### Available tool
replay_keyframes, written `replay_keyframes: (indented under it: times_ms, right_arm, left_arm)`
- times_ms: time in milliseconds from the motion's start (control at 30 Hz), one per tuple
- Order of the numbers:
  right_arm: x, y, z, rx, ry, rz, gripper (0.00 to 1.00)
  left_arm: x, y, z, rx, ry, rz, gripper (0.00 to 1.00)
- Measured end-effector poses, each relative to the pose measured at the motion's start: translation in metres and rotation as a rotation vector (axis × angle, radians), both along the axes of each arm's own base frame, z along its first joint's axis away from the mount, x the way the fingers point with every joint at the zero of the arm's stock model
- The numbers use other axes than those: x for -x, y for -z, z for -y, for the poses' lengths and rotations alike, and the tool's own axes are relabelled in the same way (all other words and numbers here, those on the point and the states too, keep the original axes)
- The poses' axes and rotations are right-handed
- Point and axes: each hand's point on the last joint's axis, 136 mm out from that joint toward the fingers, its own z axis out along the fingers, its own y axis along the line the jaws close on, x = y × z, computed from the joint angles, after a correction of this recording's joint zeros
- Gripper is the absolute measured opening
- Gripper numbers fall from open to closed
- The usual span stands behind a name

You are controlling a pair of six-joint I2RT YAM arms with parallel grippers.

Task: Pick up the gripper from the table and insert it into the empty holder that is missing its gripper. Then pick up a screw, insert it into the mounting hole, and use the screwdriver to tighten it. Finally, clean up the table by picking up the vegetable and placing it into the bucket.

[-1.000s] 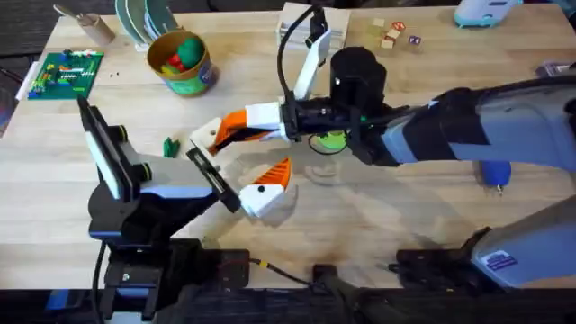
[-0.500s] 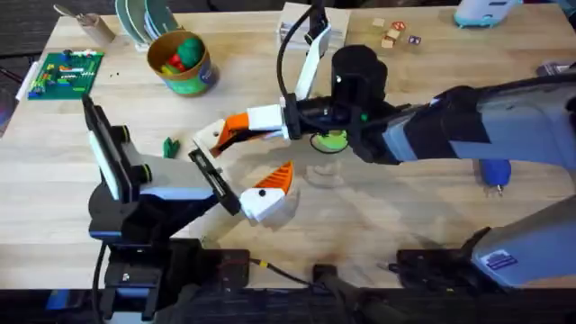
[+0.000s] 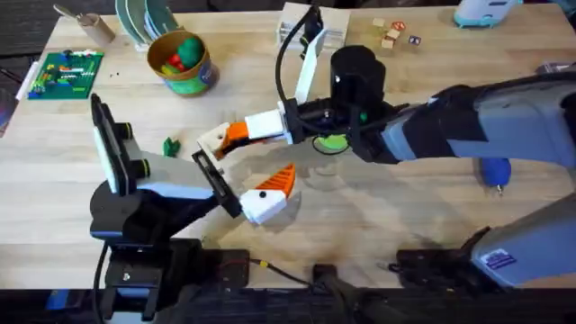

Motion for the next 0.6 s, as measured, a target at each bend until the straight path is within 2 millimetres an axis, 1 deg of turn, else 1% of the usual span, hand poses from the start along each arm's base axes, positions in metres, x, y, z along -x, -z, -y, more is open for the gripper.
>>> replay_keyframes:
  times_ms: [67,100,133,167,200,233,333,433,533,600]
  right_arm:
    - [0.003,-0.001,0.002,-0.004,-0.025,-0.004,0.425]
    - [0.005,-0.002,0.005,-0.011,-0.049,-0.006,0.516]
    - [0.006,-0.003,0.006,-0.013,-0.056,-0.007,0.568]
    - [0.008,-0.005,0.007,-0.019,-0.075,-0.004,0.777]
    - [0.008,-0.006,0.007,-0.020,-0.078,-0.005,0.840]
    - [0.008,-0.006,0.007,-0.021,-0.079,-0.003,0.873]
    - [0.005,-0.006,0.008,-0.021,-0.073,-0.002,0.889]
    - [-0.006,-0.005,0.014,-0.021,-0.037,0.007,0.894]
    - [-0.025,-0.003,0.023,-0.015,0.029,0.029,0.894]
    - [-0.042,-0.002,0.031,-0.010,0.092,0.053,0.896]
  left_arm:
    - [0.001,0.000,0.001,0.002,0.009,-0.002,0.993]
    - [0.003,0.000,0.003,0.004,0.024,-0.007,0.993]
    - [0.004,0.000,0.003,0.006,0.027,-0.009,0.993]
    - [0.006,0.000,0.005,0.009,0.042,-0.013,0.993]
    - [0.008,0.000,0.007,0.010,0.056,-0.014,0.993]
    - [0.010,0.000,0.008,0.011,0.068,-0.015,0.993]
    - [0.013,0.000,0.010,0.012,0.086,-0.017,0.992]
    - [0.014,0.000,0.010,0.013,0.093,-0.018,0.992]
    - [0.014,0.000,0.010,0.012,0.093,-0.017,0.992]
    - [0.014,0.000,0.010,0.013,0.093,-0.017,0.993]
